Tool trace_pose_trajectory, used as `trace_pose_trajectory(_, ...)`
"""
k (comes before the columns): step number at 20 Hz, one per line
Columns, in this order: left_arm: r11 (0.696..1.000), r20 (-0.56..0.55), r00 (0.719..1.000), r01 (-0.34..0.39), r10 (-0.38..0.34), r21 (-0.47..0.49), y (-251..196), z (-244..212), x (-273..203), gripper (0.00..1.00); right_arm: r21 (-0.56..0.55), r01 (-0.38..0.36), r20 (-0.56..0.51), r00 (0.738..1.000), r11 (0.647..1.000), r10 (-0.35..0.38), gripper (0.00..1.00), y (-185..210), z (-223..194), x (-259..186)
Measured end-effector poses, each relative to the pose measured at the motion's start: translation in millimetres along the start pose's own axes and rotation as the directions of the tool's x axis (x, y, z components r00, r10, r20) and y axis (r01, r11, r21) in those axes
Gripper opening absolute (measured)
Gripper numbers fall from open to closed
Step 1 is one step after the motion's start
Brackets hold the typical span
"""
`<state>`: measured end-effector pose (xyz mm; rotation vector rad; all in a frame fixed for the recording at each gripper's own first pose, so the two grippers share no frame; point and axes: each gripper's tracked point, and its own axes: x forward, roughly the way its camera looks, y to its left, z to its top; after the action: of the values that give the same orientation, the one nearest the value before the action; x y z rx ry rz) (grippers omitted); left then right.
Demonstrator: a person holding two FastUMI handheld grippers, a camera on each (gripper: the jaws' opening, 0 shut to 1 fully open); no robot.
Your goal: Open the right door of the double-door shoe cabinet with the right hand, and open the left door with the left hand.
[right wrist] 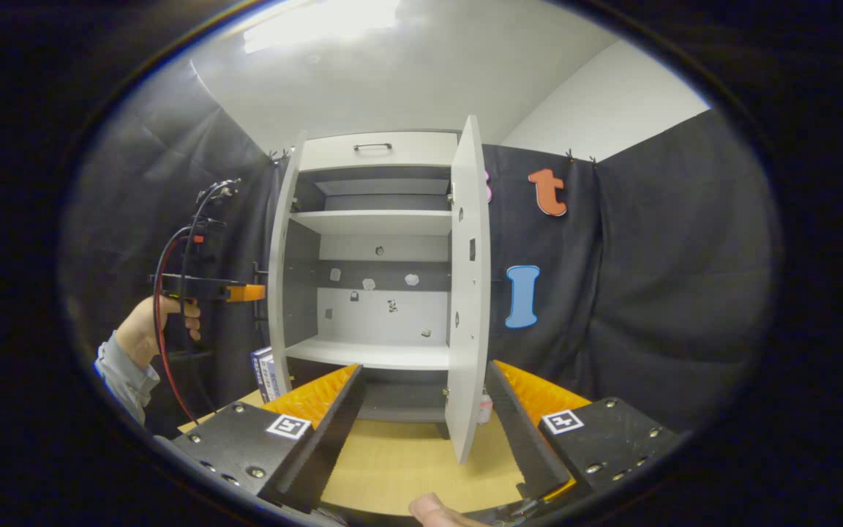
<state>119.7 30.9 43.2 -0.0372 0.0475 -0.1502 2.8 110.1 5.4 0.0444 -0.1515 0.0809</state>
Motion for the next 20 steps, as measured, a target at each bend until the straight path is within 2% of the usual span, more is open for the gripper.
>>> trace_pose_trajectory(7,0.999,0.013,1.0,0.026,-0.026,0.026,10.7,0.3,-5.8,0.14,0.038,0.0,0.008,1.0,0.999,0.0,0.95,9.4,-3.3,0.9)
trace_pose_trajectory(8,0.999,0.013,1.0,0.021,-0.021,0.026,14.9,0.1,-7.3,0.14,0.028,0.014,0.009,1.0,1.0,-0.014,0.99,5.7,-3.1,1.0)
trace_pose_trajectory(11,0.999,0.02,0.999,-0.033,0.032,0.043,37.1,0.0,-13.2,0.1,0.016,0.031,0.009,0.999,0.999,-0.031,0.99,4.6,-5.7,4.7)
trace_pose_trajectory(12,0.997,0.025,0.998,-0.052,0.051,0.055,46.9,0.1,-16.2,0.08,0.028,0.027,0.006,1.0,0.999,-0.027,0.95,5.7,-7.7,4.3)
trace_pose_trajectory(13,0.995,0.028,0.997,-0.073,0.071,0.063,56.7,1.0,-18.2,0.06,0.041,0.021,0.006,1.0,0.999,-0.021,0.99,7.5,-8.5,6.1)
trace_pose_trajectory(14,0.993,0.03,0.995,-0.096,0.094,0.067,68.5,0.8,-19.7,0.04,0.049,0.019,0.005,1.0,0.999,-0.019,0.95,8.5,-8.9,7.5)
trace_pose_trajectory(16,0.984,0.03,0.986,-0.167,0.165,0.068,100.3,-0.4,-21.2,0.0,0.054,0.025,-0.003,1.0,0.998,-0.025,0.99,8.1,-10.0,11.7)
trace_pose_trajectory(18,0.994,0.041,0.993,-0.107,0.108,-0.022,101.1,5.3,-24.6,0.0,0.056,0.028,-0.005,1.0,0.998,-0.028,0.99,8.9,-9.8,16.0)
trace_pose_trajectory(20,0.996,0.035,0.996,-0.082,0.083,-0.028,107.4,0.5,-23.0,0.0,0.055,0.024,-0.007,1.0,0.998,-0.024,0.95,10.9,-11.1,18.6)
